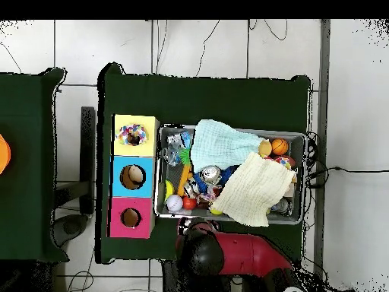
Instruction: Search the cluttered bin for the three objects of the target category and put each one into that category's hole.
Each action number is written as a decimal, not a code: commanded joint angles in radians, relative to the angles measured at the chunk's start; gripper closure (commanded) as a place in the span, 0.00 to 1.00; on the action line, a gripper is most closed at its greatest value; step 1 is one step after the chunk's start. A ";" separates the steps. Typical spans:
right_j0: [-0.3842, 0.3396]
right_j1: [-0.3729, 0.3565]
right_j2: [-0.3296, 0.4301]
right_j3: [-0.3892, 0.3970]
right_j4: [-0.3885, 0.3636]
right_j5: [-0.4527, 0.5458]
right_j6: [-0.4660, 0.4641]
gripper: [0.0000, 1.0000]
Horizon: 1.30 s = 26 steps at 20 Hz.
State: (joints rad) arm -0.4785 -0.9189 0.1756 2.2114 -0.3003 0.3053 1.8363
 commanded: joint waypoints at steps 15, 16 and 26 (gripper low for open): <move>-0.033 0.109 0.069 0.002 -0.107 -0.071 0.027 0.00; -0.036 0.113 0.068 0.001 -0.110 -0.072 0.024 0.00; -0.068 0.138 0.065 -0.016 -0.157 -0.084 0.008 0.00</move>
State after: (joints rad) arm -0.5128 -0.8153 0.1759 2.2107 -0.3952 0.2837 1.8363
